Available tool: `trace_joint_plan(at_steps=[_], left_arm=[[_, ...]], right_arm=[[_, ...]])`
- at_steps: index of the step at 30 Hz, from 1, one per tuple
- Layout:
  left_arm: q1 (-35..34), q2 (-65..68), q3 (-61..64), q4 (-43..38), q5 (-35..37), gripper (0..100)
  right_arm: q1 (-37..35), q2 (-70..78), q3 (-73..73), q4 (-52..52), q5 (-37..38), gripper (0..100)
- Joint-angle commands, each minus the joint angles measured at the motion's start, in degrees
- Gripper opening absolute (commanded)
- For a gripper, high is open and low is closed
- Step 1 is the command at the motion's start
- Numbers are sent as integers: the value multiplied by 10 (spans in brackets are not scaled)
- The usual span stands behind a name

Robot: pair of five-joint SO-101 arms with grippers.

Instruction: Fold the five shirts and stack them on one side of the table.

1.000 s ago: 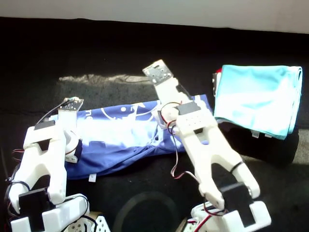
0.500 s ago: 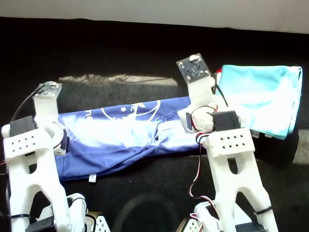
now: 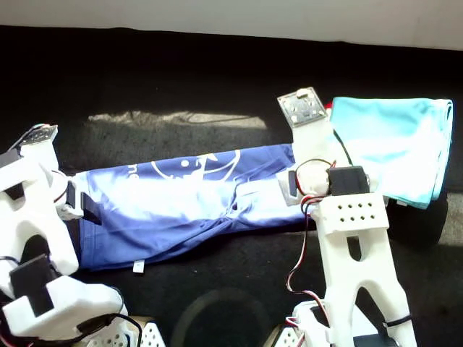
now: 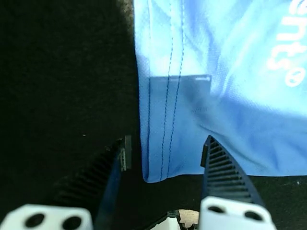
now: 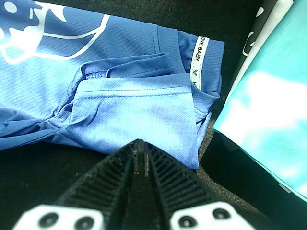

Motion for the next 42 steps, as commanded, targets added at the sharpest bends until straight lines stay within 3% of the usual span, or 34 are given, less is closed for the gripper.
trace_joint_plan(at_steps=[1, 12, 18, 23, 25, 29, 36, 42], left_arm=[[9, 48, -25, -33, 23, 242], [44, 174, -68, -53, 40, 242], [115, 183, -93, 7, 99, 242], [122, 183, -106, 11, 105, 240], [122, 183, -104, 11, 105, 199], [117, 184, -103, 11, 105, 0], [15, 182, -127, 20, 55, 9], [-120, 184, -247, 91, -15, 9]], right_arm=[[6, -20, 0, 3, -2, 9], [6, -20, -5, 5, -2, 9], [5, -21, -7, 4, -2, 9], [6, -43, -16, 22, -2, 8], [6, -77, -31, 34, -2, 8], [6, -154, -47, 37, -2, 8], [21, -215, -8, 77, -2, 8], [74, -229, 64, 66, -2, 8]])
